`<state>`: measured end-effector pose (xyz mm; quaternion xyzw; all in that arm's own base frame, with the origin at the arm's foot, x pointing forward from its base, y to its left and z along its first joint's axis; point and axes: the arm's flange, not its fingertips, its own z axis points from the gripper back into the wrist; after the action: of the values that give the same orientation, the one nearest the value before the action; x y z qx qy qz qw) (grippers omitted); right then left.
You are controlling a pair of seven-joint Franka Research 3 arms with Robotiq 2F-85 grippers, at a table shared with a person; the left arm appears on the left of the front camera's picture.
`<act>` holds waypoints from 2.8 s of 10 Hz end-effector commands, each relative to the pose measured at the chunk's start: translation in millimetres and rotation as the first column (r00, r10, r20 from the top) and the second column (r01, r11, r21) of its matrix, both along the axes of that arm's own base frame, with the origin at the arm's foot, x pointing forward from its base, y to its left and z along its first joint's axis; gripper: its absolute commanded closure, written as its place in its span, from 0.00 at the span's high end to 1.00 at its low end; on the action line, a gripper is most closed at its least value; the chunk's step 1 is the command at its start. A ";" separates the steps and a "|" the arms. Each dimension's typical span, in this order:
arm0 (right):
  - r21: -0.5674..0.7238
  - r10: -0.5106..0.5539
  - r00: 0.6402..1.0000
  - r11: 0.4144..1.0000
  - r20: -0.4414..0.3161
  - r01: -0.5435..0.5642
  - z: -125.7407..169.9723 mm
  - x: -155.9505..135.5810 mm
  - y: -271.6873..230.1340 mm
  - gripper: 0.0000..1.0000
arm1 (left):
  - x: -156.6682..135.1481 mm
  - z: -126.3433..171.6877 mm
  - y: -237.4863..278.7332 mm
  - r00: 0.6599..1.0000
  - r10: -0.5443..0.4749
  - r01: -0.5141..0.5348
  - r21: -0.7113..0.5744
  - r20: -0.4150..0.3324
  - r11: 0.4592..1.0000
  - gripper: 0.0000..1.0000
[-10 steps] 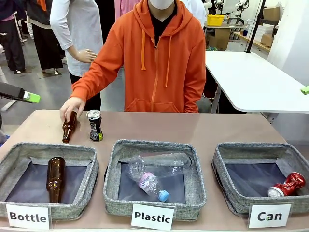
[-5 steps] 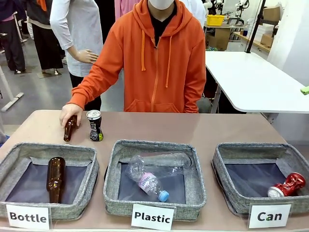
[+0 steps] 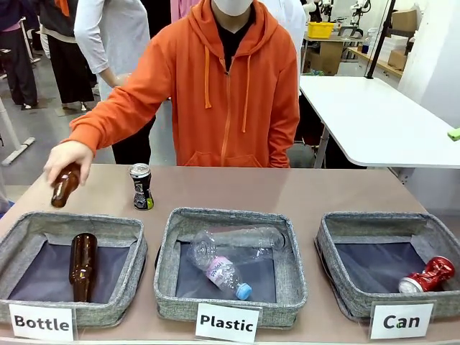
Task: Sort the can waste into the basket.
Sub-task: Pick up the can waste from the table and place it in the right Fabric basket.
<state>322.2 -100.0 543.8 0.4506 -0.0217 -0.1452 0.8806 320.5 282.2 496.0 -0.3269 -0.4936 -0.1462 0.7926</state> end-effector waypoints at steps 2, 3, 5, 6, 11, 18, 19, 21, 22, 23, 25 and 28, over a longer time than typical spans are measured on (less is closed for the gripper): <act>-0.013 0.019 1.000 1.000 0.006 -0.019 2.6 -0.3 -4.9 1.00 | 17.9 0.0 -27.4 0.999 -0.054 0.054 0.033 0.007 0.998 1.00; -0.013 0.019 1.000 1.000 0.006 -0.019 2.6 -0.3 -4.9 1.00 | 33.3 -1.1 -37.7 0.996 -0.089 0.090 0.067 -0.021 0.994 1.00; -0.013 0.019 1.000 1.000 0.006 -0.019 2.6 -0.3 -4.9 1.00 | 39.1 3.1 -17.2 0.993 -0.115 0.115 0.011 -0.028 0.993 1.00; -0.013 0.019 1.000 1.000 0.006 -0.019 2.6 -0.3 -4.9 1.00 | 34.0 8.9 13.6 0.999 -0.034 0.034 -0.005 -0.039 0.999 1.00; -0.013 0.019 1.000 1.000 0.006 -0.019 2.6 -0.3 -4.9 1.00 | -33.5 18.0 40.4 0.992 0.124 -0.124 -0.018 0.003 0.992 1.00; -0.013 0.019 1.000 1.000 0.006 -0.019 2.6 -0.3 -4.9 1.00 | 63.0 -21.5 -76.7 0.996 -0.014 0.036 0.269 -0.085 0.963 1.00; -0.013 0.019 1.000 1.000 0.006 -0.019 2.6 -0.3 -4.9 1.00 | 87.8 -35.8 -110.9 0.993 -0.105 0.120 0.337 -0.062 0.934 1.00; -0.013 0.019 1.000 1.000 0.006 -0.019 2.6 -0.3 -4.9 1.00 | 127.5 -63.9 -173.5 0.958 -0.285 0.240 0.438 0.038 0.866 1.00; -0.013 0.019 1.000 1.000 0.006 -0.019 2.6 -0.3 -4.9 1.00 | 140.5 -79.3 -200.2 0.929 -0.366 0.301 0.454 0.060 0.839 1.00; -0.013 0.019 1.000 1.000 0.006 -0.019 2.6 -0.3 -4.9 1.00 | 149.7 -94.4 -224.4 0.916 -0.390 0.296 0.491 0.099 0.819 1.00; -0.013 0.019 1.000 1.000 0.006 -0.019 2.6 -0.3 -4.9 1.00 | 162.6 -95.7 -236.3 0.893 -0.405 0.290 0.436 0.197 0.852 1.00; -0.013 0.019 1.000 1.000 0.006 -0.019 2.6 -0.3 -4.9 1.00 | 147.0 -90.1 -243.3 0.915 -0.399 0.319 0.499 0.060 0.806 1.00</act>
<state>322.1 -100.2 543.9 0.4507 -0.0213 -0.1448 0.8806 473.9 39.3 400.5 -0.1945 -0.4459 -0.4390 0.7554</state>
